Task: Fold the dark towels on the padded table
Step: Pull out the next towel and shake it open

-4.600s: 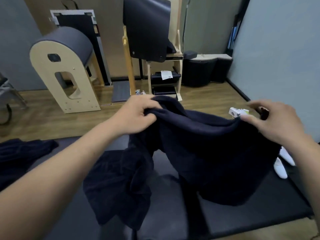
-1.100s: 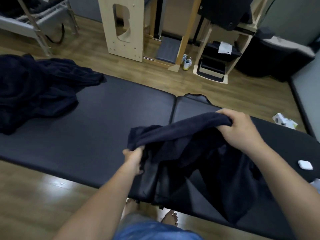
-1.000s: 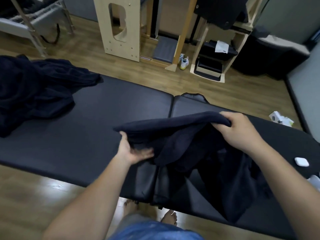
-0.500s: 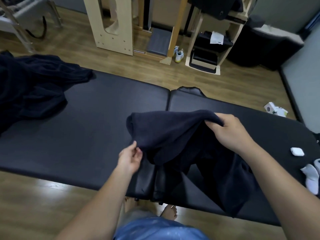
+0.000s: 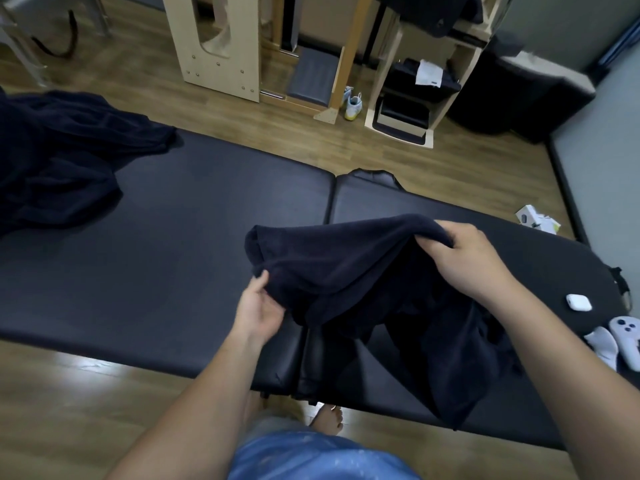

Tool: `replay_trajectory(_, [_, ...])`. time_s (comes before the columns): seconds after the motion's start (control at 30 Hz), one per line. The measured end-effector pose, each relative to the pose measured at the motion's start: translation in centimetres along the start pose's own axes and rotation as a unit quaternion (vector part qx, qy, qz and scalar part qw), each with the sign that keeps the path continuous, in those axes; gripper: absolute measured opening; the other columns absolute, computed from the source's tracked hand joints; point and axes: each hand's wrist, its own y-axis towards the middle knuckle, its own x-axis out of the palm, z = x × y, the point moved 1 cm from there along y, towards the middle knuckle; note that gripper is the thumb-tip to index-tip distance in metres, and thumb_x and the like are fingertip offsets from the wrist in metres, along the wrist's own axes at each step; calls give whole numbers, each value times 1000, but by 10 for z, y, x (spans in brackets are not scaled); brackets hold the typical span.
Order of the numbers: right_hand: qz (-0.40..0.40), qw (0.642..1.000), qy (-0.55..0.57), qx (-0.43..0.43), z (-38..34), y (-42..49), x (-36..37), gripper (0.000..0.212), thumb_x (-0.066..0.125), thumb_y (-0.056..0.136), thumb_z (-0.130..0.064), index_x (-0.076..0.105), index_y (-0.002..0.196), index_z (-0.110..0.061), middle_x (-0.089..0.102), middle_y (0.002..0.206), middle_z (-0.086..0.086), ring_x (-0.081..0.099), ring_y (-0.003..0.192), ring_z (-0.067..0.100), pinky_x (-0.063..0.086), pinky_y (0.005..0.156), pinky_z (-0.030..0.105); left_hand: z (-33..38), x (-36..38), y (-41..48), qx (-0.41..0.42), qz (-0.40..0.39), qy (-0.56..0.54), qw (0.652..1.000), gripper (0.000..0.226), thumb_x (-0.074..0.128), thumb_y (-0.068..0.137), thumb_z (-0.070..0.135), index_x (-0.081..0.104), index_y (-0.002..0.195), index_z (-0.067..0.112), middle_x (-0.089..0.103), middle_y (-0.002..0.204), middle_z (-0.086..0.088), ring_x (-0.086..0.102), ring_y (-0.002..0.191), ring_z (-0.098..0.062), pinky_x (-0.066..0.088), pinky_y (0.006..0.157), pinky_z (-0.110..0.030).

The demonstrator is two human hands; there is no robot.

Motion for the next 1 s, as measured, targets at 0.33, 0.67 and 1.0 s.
replay_trajectory(0.33, [-3,1000,9,10,2,-1,3,25,54,95,-32,65,87,-10,68,87,14,62,91,34,40,65,34,-1,10,1,-70,-35,277,958,8,50,101,20,56,103,15,71,81,-5,71,89,-27,51,89,-44])
replay_trajectory(0.67, [-2,999,16,45,5,-5,1,22,56,94,-34,69,85,-20,72,85,2,66,88,24,51,75,38,-40,8,-2,-147,56,284,946,16,53,100,26,61,109,15,68,95,-3,57,72,-17,37,56,-23])
replay_trajectory(1.0, [55,984,17,167,34,14,-14,35,56,91,-47,72,99,-16,72,97,3,63,86,22,52,79,43,-4,27,-5,-96,64,440,890,36,54,98,44,55,128,24,60,125,2,55,117,-26,44,94,-44])
